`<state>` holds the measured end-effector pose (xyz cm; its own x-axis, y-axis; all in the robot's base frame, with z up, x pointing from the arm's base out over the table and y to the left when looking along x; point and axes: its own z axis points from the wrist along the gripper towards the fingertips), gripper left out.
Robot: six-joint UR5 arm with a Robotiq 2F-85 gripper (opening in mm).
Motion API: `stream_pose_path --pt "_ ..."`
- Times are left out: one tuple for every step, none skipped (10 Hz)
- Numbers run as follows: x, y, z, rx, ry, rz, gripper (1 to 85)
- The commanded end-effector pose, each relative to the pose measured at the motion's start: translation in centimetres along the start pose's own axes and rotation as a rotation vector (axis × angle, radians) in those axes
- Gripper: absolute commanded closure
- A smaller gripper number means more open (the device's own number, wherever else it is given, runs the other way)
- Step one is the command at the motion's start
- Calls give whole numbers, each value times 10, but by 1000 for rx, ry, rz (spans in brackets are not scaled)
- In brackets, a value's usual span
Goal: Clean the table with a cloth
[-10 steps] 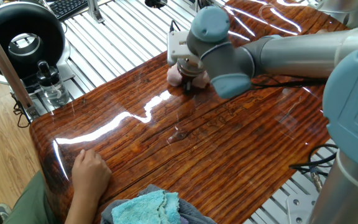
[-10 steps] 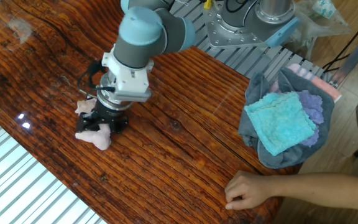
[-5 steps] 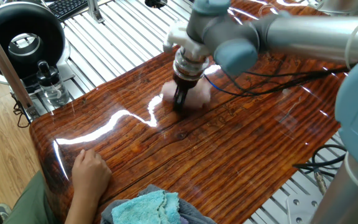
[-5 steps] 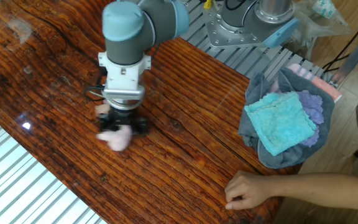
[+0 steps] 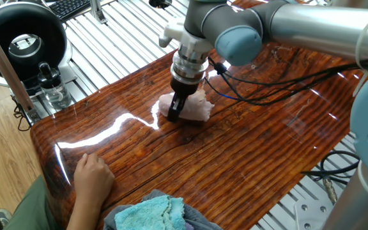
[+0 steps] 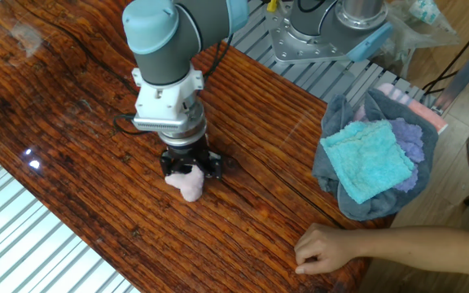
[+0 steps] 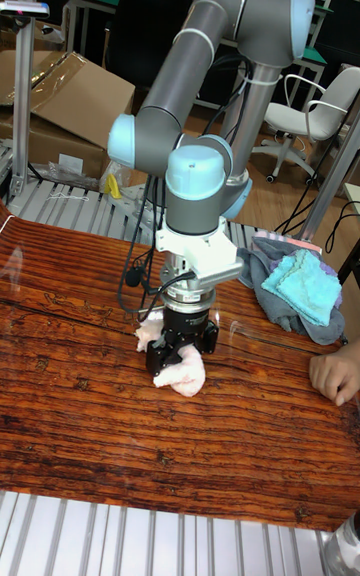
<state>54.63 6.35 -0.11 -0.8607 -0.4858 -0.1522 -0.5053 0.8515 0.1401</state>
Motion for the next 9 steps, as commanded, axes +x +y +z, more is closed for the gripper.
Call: stream_pose_path --pt "-7 1 -6 -26 3 57 847" --pt "-1 -3 -7 -3 29 120 847" --pt "-2 -3 -7 -5 24 158 847" --pt "-5 -11 -7 27 12 229 847" --pt "1 -28 -8 96 23 323 847" --pt "12 -48 -12 179 49 353 847" --pt "4 -54 -12 198 13 354 847" --pt "2 -51 -12 185 16 267 847" --pt "2 -76 -16 148 24 209 847"
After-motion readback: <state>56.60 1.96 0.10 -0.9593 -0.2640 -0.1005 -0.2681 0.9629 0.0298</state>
